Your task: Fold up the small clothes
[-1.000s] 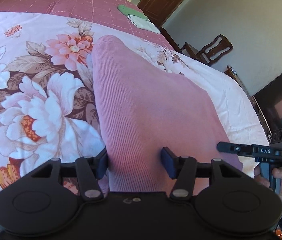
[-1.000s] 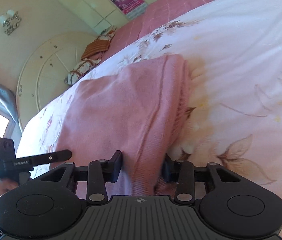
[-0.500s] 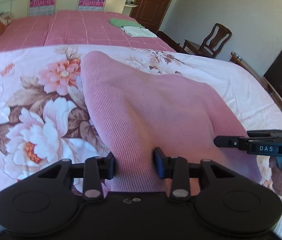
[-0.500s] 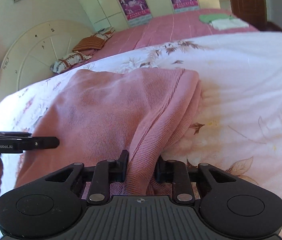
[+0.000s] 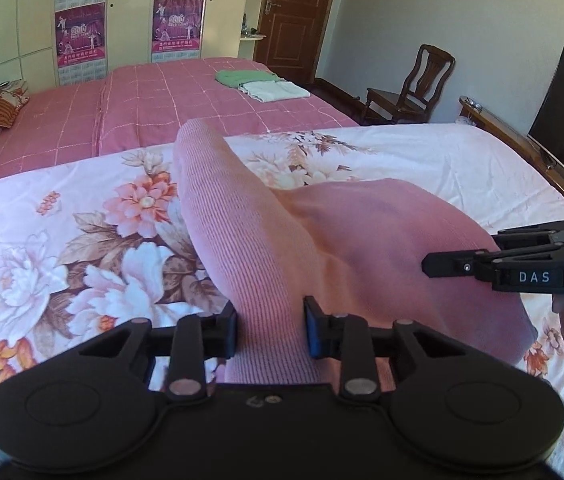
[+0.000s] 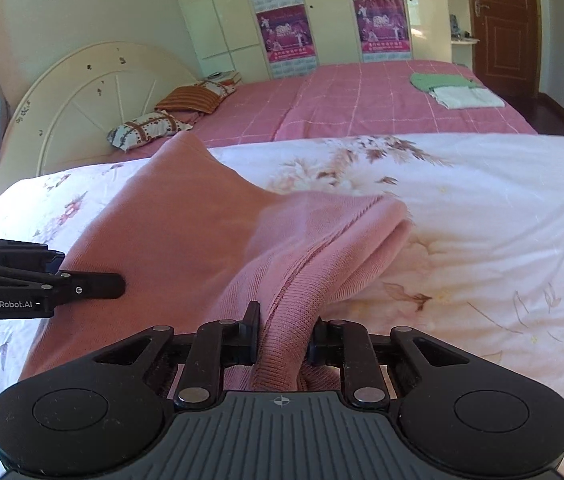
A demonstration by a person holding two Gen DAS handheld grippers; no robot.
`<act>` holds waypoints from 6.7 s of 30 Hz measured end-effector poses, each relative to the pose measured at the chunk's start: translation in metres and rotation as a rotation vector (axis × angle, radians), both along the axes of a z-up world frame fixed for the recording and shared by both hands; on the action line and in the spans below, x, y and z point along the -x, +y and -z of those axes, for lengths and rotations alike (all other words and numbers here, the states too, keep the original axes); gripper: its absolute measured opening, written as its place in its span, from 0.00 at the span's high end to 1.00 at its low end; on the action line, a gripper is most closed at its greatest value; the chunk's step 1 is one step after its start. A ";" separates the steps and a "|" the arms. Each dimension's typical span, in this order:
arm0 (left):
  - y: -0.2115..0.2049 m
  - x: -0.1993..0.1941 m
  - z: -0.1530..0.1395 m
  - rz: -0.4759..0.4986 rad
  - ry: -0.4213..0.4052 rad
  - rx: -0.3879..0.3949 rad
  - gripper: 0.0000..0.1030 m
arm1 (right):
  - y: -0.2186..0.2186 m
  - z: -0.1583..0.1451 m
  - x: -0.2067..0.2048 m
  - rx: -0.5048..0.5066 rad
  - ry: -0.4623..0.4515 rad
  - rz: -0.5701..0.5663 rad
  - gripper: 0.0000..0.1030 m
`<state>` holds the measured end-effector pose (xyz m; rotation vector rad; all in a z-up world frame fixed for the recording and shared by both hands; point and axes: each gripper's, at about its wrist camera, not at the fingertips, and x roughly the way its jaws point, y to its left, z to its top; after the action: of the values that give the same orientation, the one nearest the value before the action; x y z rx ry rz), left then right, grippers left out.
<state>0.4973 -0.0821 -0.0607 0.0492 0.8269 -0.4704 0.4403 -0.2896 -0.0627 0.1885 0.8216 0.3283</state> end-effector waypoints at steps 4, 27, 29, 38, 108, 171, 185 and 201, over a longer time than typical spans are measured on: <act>0.031 0.015 -0.011 -0.015 -0.020 -0.003 0.72 | 0.030 -0.015 0.005 0.010 -0.021 -0.027 0.81; 0.326 0.053 0.022 -0.202 0.091 0.008 0.61 | 0.312 0.036 -0.003 -0.067 0.040 -0.108 0.81; 0.337 0.053 0.032 -0.224 0.089 0.068 0.52 | 0.303 0.058 -0.003 -0.096 0.081 -0.062 0.81; 0.360 0.061 0.002 -0.252 -0.039 0.113 0.74 | 0.256 0.040 0.003 -0.193 0.029 0.067 0.48; 0.224 0.468 -0.106 -0.407 -0.296 -0.023 0.08 | 0.245 -0.093 0.402 0.077 -0.175 0.058 0.00; 0.211 0.531 -0.137 -0.400 -0.390 0.014 0.08 | 0.245 -0.144 0.492 0.140 -0.375 0.087 0.00; 0.210 0.529 -0.139 -0.399 -0.397 0.011 0.08 | 0.247 -0.143 0.491 0.147 -0.380 0.094 0.00; 0.210 0.524 -0.143 -0.397 -0.403 0.014 0.08 | 0.246 -0.145 0.493 0.164 -0.389 0.104 0.00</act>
<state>-0.0266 0.1280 0.0821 -0.0331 0.4201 -0.0830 -0.0525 -0.0434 0.0825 0.0115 0.4487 0.1895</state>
